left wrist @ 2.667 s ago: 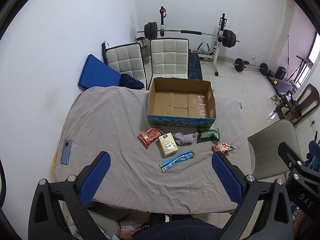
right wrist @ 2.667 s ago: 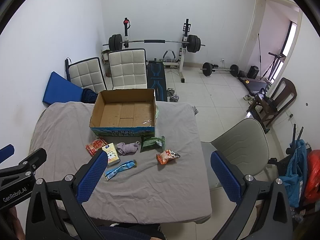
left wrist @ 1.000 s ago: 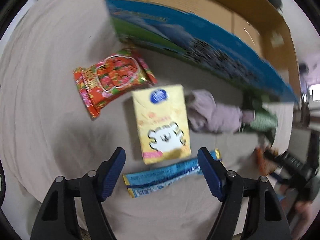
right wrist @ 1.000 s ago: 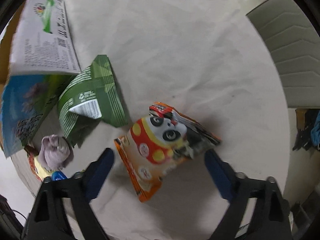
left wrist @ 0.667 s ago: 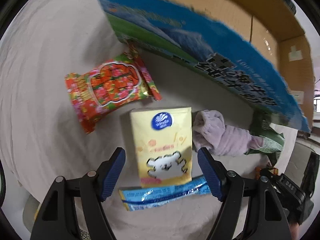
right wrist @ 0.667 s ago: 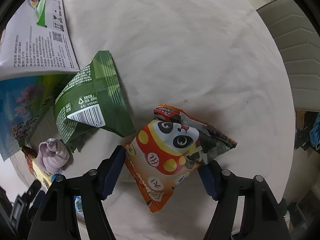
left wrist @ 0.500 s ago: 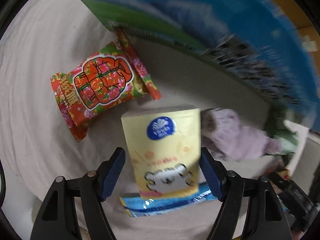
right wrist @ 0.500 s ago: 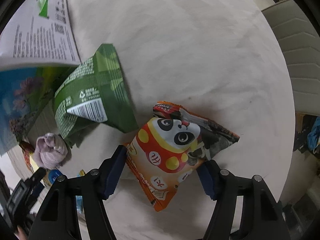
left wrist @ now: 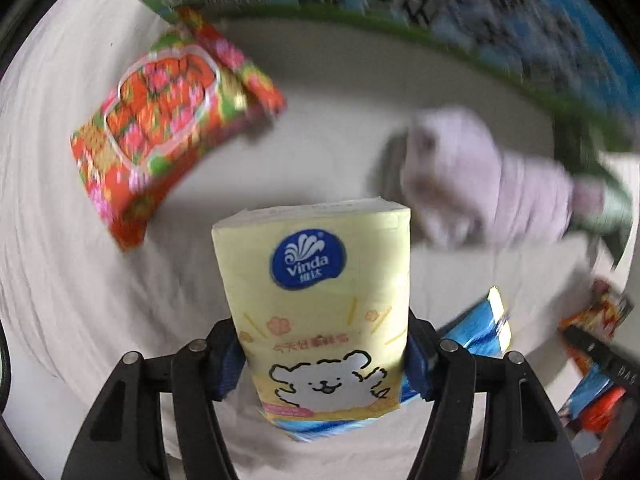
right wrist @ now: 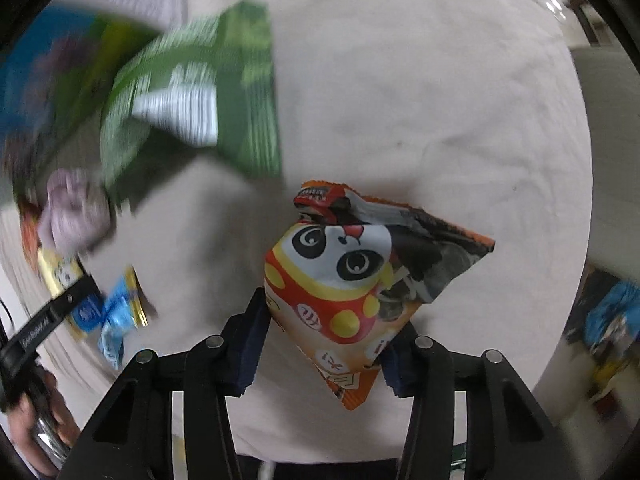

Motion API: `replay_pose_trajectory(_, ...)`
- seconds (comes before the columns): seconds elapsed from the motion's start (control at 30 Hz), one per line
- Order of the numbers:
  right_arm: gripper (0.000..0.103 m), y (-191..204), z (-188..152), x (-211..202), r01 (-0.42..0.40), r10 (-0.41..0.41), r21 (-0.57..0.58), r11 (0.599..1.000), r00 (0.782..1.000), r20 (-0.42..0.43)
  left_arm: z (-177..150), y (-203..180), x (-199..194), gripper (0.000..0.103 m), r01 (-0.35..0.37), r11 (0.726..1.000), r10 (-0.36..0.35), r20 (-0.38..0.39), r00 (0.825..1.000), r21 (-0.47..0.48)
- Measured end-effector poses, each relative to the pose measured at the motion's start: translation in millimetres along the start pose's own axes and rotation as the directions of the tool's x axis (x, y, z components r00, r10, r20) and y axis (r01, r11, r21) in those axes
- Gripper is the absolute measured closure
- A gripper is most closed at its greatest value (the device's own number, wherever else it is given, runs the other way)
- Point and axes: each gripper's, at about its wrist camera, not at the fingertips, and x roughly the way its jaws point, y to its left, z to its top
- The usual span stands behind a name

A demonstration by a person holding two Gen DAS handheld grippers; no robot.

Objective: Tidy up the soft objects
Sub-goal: 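Close left tool on tissue pack while right tool closes on panda bag, then lift and carry both held items over the cardboard box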

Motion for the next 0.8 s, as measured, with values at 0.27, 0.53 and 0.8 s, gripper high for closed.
replay_pose_trajectory(0.27, 0.026, -19.6, -14.0, -16.5, -0.036, 0.029, 0.064, 0.997, 0.994, 0.109, -7.9, 21.4, -1.0, 0.041, 0.047, 0.998, -0.047, 0.005, 0.999, -0.04)
replay_pose_trajectory(0.53, 0.031, -20.1, -4.5, -18.4, -0.104, 0.088, 0.172, 0.98, 0.991, 0.098, 0.2, 33.5, -33.5, 0.041, 0.049, 0.998, -0.048, 0.03, 0.998, -0.044)
replay_pose_trajectory(0.8, 0.058, -34.4, -11.5, -39.4, -0.083, 0.056, 0.171, 0.982, 0.986, 0.157, -20.1, 10.7, -42.5, 0.041, 0.043, 0.999, -0.041, 0.055, 0.998, -0.03)
